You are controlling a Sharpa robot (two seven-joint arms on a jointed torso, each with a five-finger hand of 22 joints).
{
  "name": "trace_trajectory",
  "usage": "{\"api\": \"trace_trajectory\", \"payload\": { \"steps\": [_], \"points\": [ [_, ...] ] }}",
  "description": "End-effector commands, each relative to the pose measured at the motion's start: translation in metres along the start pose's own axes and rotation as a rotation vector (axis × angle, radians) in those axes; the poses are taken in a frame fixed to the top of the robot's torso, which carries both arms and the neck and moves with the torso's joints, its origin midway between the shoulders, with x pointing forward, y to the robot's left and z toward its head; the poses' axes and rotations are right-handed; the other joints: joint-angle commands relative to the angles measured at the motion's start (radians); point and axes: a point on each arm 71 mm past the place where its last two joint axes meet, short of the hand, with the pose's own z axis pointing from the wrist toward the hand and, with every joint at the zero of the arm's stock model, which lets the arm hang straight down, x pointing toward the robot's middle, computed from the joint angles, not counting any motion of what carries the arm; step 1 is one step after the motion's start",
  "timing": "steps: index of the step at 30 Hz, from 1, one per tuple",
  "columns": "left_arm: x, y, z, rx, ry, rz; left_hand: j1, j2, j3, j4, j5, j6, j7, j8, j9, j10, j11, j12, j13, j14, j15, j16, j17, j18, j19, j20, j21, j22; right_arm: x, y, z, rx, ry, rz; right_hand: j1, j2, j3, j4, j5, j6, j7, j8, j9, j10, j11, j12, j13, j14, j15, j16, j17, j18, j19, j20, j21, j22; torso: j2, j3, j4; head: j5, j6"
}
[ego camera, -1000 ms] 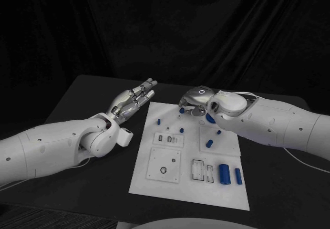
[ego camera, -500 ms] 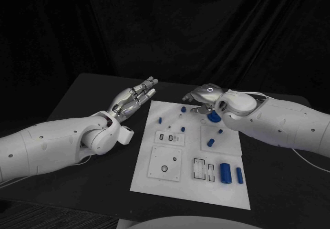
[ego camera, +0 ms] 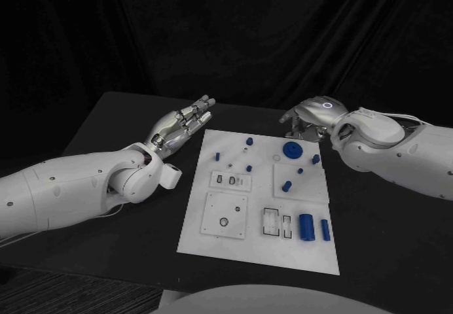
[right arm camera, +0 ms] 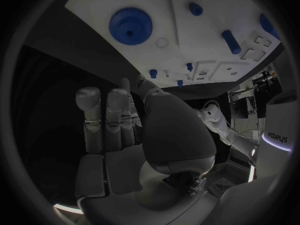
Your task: Assemble the parts on the task board
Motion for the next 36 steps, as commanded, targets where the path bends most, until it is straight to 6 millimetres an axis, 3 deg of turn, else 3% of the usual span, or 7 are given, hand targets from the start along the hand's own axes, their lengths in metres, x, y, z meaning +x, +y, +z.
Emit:
{"api": "trace_trajectory", "payload": {
  "steps": [1,3,7,10,15,28,36],
  "points": [
    [0.000,-0.007,-0.002,0.074,0.006,-0.005,0.012,-0.002,0.006,-0.001,0.005,0.006,-0.001,0.007,0.001,-0.002,0.008,-0.007,-0.002,0.000,0.007,-0.004,-0.002,0.019,-0.001,0.009,-0.003,-0.002,0.004,-0.008,-0.007,0.077,0.063,0.109,-0.016,0.000,-0.027,0.006,-0.005,0.000,0.002,-0.008,0.001,-0.099,-0.003,0.245,0.221,-0.008,0.007,-0.116,-0.090,0.027,-0.040,0.008,-0.149,-0.101,0.007,0.0018,-0.0071,-0.001,-0.011],
    [-0.001,-0.007,-0.003,0.075,0.004,-0.004,0.012,-0.002,0.006,-0.001,0.005,0.006,-0.001,0.007,0.001,-0.002,0.008,-0.007,-0.002,0.000,0.007,-0.004,-0.002,0.019,-0.001,0.009,-0.003,-0.002,0.005,-0.013,-0.013,0.097,0.078,0.128,-0.033,0.007,-0.042,0.022,-0.009,0.009,0.003,-0.004,0.006,-0.110,-0.008,0.481,0.446,0.026,0.011,-0.077,-0.020,0.027,-0.009,0.005,-0.164,-0.096,0.006,0.0017,-0.0070,-0.006,-0.019],
    [-0.003,-0.008,-0.006,0.077,-0.001,-0.003,0.012,-0.003,0.006,-0.001,0.005,0.007,-0.001,0.007,0.001,-0.002,0.007,-0.007,-0.002,0.000,0.007,-0.004,-0.002,0.019,-0.001,0.009,-0.003,-0.002,0.006,-0.019,-0.024,0.128,0.094,0.151,-0.059,0.016,-0.069,0.036,-0.007,0.020,-0.002,-0.005,0.023,0.121,-0.018,0.938,0.959,0.154,0.002,0.364,0.538,-0.014,0.110,-0.003,0.047,0.092,0.015,0.0044,-0.0144,-0.010,-0.021],
    [-0.003,-0.009,-0.007,0.080,-0.003,-0.002,0.012,-0.003,0.006,-0.001,0.005,0.007,-0.001,0.007,0.001,-0.002,0.007,-0.007,-0.002,0.000,0.007,-0.004,-0.002,0.019,-0.001,0.009,-0.003,-0.002,0.007,-0.021,-0.029,0.146,0.110,0.158,-0.093,0.026,-0.098,0.048,-0.005,0.006,0.001,-0.008,0.034,0.290,-0.015,1.120,1.195,0.208,0.004,0.544,0.769,-0.040,0.163,-0.002,0.198,0.231,0.018,0.0052,-0.0164,-0.014,-0.025],
    [-0.005,-0.011,-0.010,0.082,-0.006,-0.003,0.013,-0.004,0.006,-0.002,0.005,0.010,-0.001,0.008,0.001,-0.002,0.007,-0.007,-0.002,0.000,0.007,-0.004,-0.002,0.019,-0.001,0.009,-0.003,-0.002,0.008,-0.026,-0.034,0.175,0.122,0.161,-0.131,0.036,-0.124,0.061,-0.003,-0.006,0.005,-0.007,0.043,0.379,-0.011,1.187,1.290,0.271,0.008,0.670,0.932,-0.069,0.232,-0.001,0.361,0.364,0.030,0.0076,-0.0237,-0.023,-0.028],
    [-0.007,-0.012,-0.015,0.079,-0.011,-0.004,0.015,-0.006,0.006,-0.002,0.008,0.012,-0.001,0.009,0.002,-0.002,0.007,-0.007,-0.002,0.000,0.008,-0.004,-0.002,0.019,-0.001,0.009,-0.003,-0.002,0.006,-0.026,-0.035,0.182,0.102,0.165,-0.150,0.040,-0.143,0.062,0.002,-0.019,0.007,-0.009,0.053,0.379,-0.012,1.187,1.290,0.271,0.006,0.670,0.932,-0.095,0.301,0.000,0.494,0.462,0.047,0.0127,-0.0392,-0.050,-0.019],
    [-0.008,-0.013,-0.017,0.078,-0.013,-0.004,0.015,-0.006,0.006,-0.002,0.008,0.012,-0.001,0.009,0.002,-0.002,0.007,-0.007,-0.002,0.000,0.008,-0.004,-0.002,0.019,-0.001,0.009,-0.003,-0.002,0.008,-0.024,-0.033,0.175,0.101,0.167,-0.143,0.040,-0.142,0.057,0.003,-0.011,0.008,-0.004,0.057,0.379,-0.011,1.187,1.290,0.271,0.006,0.670,0.932,-0.097,0.306,0.000,0.502,0.468,0.046,0.0129,-0.0377,-0.058,-0.018]
  ]
}}
